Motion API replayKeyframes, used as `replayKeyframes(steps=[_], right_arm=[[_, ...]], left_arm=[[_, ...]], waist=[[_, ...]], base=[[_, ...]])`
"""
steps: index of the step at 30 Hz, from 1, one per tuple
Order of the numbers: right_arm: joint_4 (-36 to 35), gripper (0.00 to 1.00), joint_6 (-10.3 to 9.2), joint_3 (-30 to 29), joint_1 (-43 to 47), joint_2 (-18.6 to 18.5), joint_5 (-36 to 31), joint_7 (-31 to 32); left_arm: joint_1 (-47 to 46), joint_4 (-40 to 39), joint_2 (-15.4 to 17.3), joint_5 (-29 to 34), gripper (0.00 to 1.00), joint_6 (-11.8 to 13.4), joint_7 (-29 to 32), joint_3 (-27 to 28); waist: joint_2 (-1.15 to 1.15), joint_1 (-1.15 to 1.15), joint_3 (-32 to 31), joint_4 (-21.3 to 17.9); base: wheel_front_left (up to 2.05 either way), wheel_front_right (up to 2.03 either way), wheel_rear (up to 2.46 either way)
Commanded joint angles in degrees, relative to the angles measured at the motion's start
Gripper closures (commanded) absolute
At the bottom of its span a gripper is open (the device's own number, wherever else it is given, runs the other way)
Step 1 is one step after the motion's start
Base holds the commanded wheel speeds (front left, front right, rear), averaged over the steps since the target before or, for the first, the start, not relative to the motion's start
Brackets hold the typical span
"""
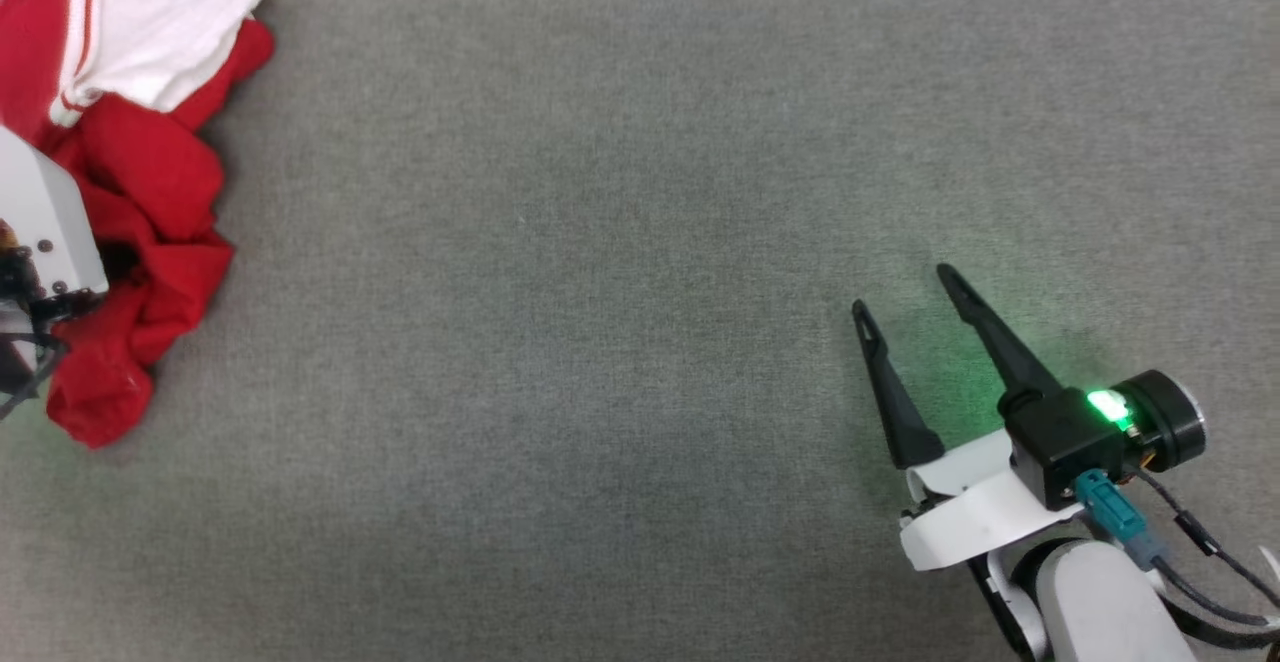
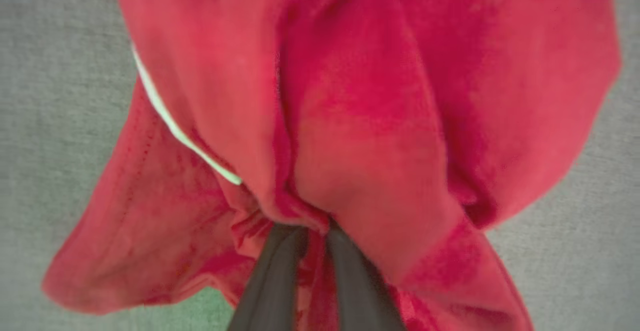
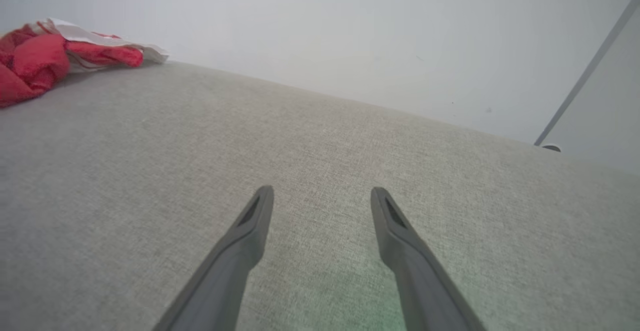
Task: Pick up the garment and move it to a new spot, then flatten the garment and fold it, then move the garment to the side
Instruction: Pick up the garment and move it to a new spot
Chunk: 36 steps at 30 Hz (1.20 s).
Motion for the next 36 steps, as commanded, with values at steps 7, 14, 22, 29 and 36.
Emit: replayKeyframes(steps=[7,14,22,29,36], right_arm=[[3.6,0.00,-0.08,1.2,0.2,0.9,1.3,-1.8],[6.8,0.00,-0.08,1.9,1.1,1.3,2.6,-3.1],[9.2,0.00,-0.08,2.6,2.0,1.4,5.4,-3.9],[10.7,0.00,-0.08,3.8,3.1,1.4,7.6,-4.2],[11.1,0.00,-0.08,2.8,4.0,1.4,8.1,-4.3]], left_arm=[[-3.7,-0.5,2.3,1.9,1.00,0.1,0.2,-1.8],[-7.4,-0.8,4.0,3.8,1.00,0.2,0.6,-3.0],[-11.8,-2.4,4.7,6.3,1.00,0.3,0.1,-4.6],[-16.0,-4.6,3.2,7.9,1.00,0.3,-1.4,-5.7],[-18.5,-7.1,0.1,8.1,1.00,0.4,-0.7,-6.9]], waist=[[0.00,0.00,-6.1,-0.9],[0.00,0.00,-11.2,-1.3],[0.00,0.00,-16.4,-0.3],[0.00,0.00,-20.1,0.5],[0.00,0.00,-23.0,1.5]], base=[[0.00,0.00,0.00],[0.00,0.00,0.00],[0.00,0.00,0.00],[0.00,0.00,0.00],[0.00,0.00,0.00]])
